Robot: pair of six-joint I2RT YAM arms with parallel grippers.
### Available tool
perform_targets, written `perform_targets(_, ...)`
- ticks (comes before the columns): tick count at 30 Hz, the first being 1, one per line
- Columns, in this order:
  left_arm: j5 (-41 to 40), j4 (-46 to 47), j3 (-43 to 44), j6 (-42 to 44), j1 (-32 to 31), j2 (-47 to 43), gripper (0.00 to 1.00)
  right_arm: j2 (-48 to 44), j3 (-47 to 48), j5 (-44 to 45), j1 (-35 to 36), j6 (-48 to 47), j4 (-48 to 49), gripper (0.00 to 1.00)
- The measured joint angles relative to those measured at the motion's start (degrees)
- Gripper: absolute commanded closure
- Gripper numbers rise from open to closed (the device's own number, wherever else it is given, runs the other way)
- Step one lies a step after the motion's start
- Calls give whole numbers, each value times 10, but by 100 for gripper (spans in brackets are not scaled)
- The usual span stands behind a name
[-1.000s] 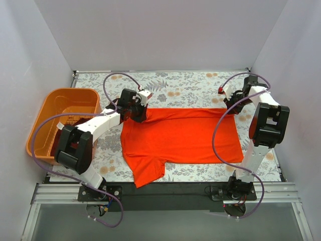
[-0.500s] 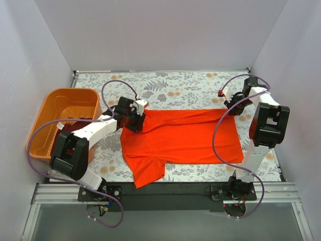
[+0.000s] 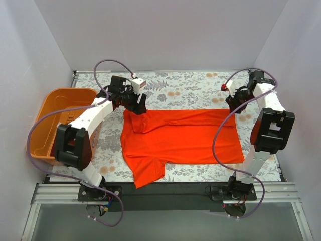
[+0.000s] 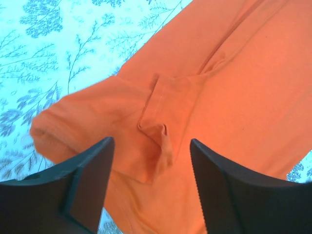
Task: Fold and stack the t-shirts
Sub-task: Fold the tshirt
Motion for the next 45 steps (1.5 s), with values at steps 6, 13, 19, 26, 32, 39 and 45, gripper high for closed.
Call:
perform_targets(6,66,-44,81,-8,7,128,26,63,119,-31,0,72,-41,57)
perform_targets(13,103,-116,68,0,-10,156,73,135,144,-36,0,130,-68,58)
perform_targets(19,108,-154,-24,71,-71,111,96,140,145,-34,0,141,-76,59)
perform_targets(26,50,-182,-122,197,-92,-18,64,140,134,-13,-1,138,-78,59)
perform_targets(32,30,-180,-123,225,-77,-27,60,139,115,4,-11,139,-82,60)
perform_targets(39,5,-111,-15,118,3,40,49,154,170,12,-37,183,-92,59)
perform_targets(45,-26,-74,67,3,83,110,42,187,225,10,-45,249,-85,54)
